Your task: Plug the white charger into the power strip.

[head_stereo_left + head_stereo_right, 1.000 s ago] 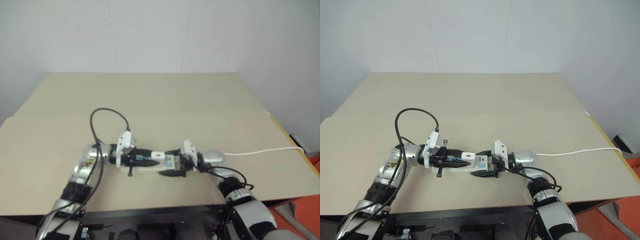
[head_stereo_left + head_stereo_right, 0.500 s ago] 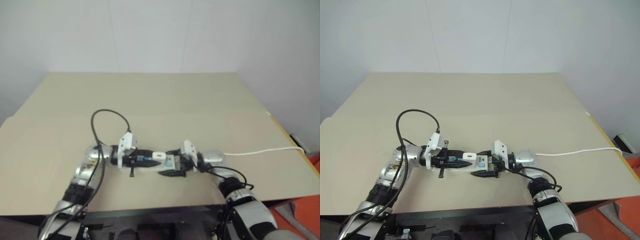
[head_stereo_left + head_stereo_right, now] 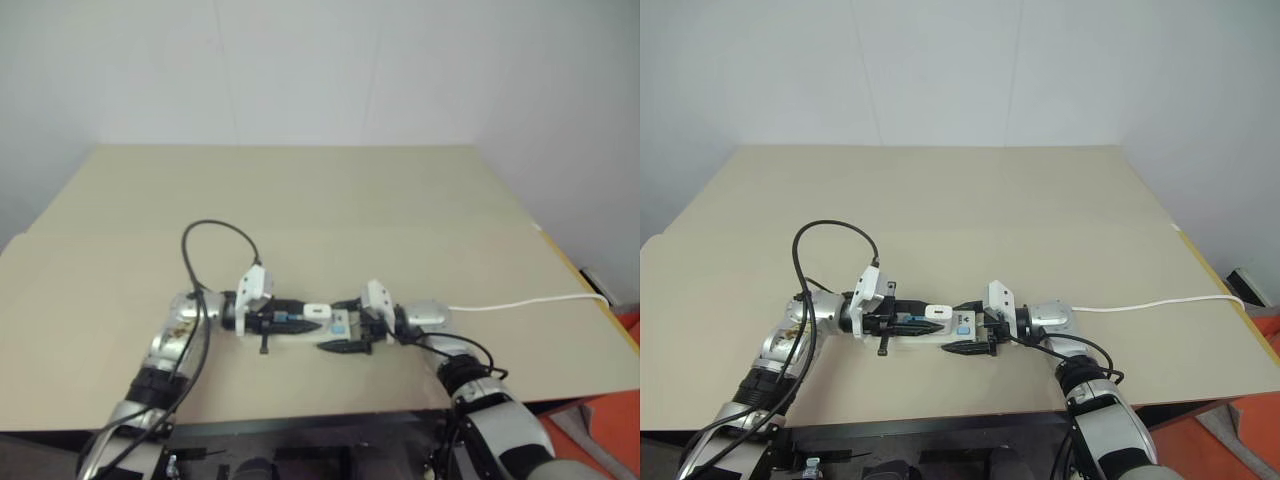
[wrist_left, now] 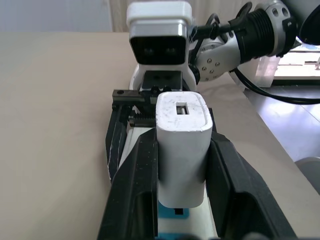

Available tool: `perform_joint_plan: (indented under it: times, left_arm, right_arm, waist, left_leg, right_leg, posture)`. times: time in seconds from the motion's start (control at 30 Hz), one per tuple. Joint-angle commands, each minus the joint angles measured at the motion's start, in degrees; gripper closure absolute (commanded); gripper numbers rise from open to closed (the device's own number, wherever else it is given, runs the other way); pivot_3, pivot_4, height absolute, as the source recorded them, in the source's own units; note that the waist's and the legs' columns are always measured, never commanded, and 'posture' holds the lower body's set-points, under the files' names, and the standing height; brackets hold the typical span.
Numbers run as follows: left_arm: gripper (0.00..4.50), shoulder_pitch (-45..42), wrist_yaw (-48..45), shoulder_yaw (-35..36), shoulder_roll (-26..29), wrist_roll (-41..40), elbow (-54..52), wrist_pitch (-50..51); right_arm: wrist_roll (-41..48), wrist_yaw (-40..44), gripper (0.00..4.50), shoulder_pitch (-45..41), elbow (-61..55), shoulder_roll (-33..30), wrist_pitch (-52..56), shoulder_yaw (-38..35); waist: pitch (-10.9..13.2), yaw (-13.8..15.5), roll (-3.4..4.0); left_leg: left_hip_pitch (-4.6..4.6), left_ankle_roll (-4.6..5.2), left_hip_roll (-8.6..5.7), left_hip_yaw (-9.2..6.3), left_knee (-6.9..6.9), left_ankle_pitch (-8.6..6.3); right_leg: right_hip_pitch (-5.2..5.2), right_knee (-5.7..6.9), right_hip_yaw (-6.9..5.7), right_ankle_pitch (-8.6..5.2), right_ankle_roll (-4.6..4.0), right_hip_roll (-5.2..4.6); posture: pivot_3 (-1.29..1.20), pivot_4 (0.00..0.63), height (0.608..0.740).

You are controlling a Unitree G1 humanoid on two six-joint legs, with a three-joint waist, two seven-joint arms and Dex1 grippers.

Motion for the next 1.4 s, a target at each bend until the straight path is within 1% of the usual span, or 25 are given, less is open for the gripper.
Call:
perform_joint_plan:
  times: [0.03,0.33,0.53,0.97,1.1,1.17,1.23,1.3,1.4]
  left_arm:
    - [3.53,-0.30,-0.39,0.42,1.45,1.26,2.17,-1.86]
    - [3.53,-1.18,-0.37,-0.04,2.46,3.01,7.63,-3.00]
    - [3.53,-1.61,-1.64,-0.90,4.37,4.24,12.10,-5.04]
    - [3.53,-1.70,-0.89,-1.95,4.39,4.74,13.72,-6.42]
    - [3.53,-2.10,-0.74,-2.94,5.02,5.34,12.84,-3.84]
    - [2.82,-2.52,-1.55,-3.45,5.46,5.11,12.44,-2.57]
    - [2.34,-2.75,-1.50,-3.12,5.23,4.47,11.91,-2.16]
    - [1.73,-3.02,-1.05,-2.72,4.89,4.14,11.63,-1.96]
    - [0.79,-3.36,-1.04,-2.27,4.60,4.19,11.46,-1.78]
  right_arm:
    - [-2.18,-0.63,1.07,1.45,0.93,-1.00,1.10,0.62]
    - [-2.19,-0.50,1.07,1.47,0.70,-1.24,1.28,0.77]
    - [-2.19,-0.47,1.07,1.65,0.47,-1.55,1.32,0.83]
    - [-2.03,-0.39,1.07,1.81,-0.20,-1.73,1.89,0.89]
    - [-2.00,-0.47,1.07,1.91,-0.39,-1.72,1.97,0.88]
    - [-2.02,-0.54,1.07,1.82,-0.27,-1.68,1.95,0.86]
    - [-2.00,-0.58,1.07,1.80,-0.28,-1.63,2.00,0.85]
    - [-2.03,-0.62,1.07,1.75,-0.28,-1.57,2.04,0.85]
    - [-2.08,-0.64,1.07,1.63,-0.26,-1.42,2.18,0.89]
  waist:
    - [0.00,-0.02,0.00]
    - [-0.02,-0.01,0.03]
    - [-0.10,-0.04,0.15]
    - [-0.25,-0.03,0.34]
    - [-0.26,-0.01,0.35]
    - [-0.29,-0.03,0.36]
    - [-0.39,-0.04,0.53]
    - [-0.50,0.08,0.72]
    - [-0.52,0.30,0.74]
  left_leg:
    - [0.00,0.00,0.00,0.00,-0.03,0.00]
    - [0.05,0.00,0.02,0.02,-0.09,0.00]
    - [0.06,0.00,0.02,0.03,-0.10,0.00]
    - [0.09,0.00,0.03,0.04,-0.14,0.00]
    - [0.09,0.00,0.03,0.04,-0.14,0.00]
    - [0.10,0.00,0.03,0.04,-0.14,0.00]
    - [0.10,0.00,0.02,0.05,-0.16,0.00]
    - [0.10,0.01,0.01,0.05,-0.21,0.00]
    - [0.09,0.01,-0.01,0.07,-0.20,0.01]
  right_leg:
    - [0.00,-0.02,0.00,0.00,0.00,0.00]
    - [0.02,-0.03,0.00,0.00,-0.01,0.01]
    - [0.03,-0.03,0.00,-0.01,-0.01,0.02]
    - [0.03,-0.02,0.01,-0.03,-0.04,0.04]
    - [0.04,-0.02,0.01,-0.03,-0.03,0.04]
    - [0.05,-0.03,0.01,-0.03,-0.03,0.04]
    - [0.02,-0.03,0.04,-0.09,0.04,0.06]
    - [0.05,-0.11,0.04,-0.14,0.11,0.04]
    - [0.07,-0.13,0.04,-0.19,0.20,0.00]
  posture:
    - [0.00,0.150,0.740]
    - [0.00,0.150,0.740]
    - [0.00,0.150,0.740]
    - [0.00,0.150,0.740]
    - [0.00,0.150,0.740]
    - [0.00,0.150,0.740]
    - [0.00,0.150,0.740]
    - [0.00,0.150,0.740]
    - [0.00,0.150,0.740]
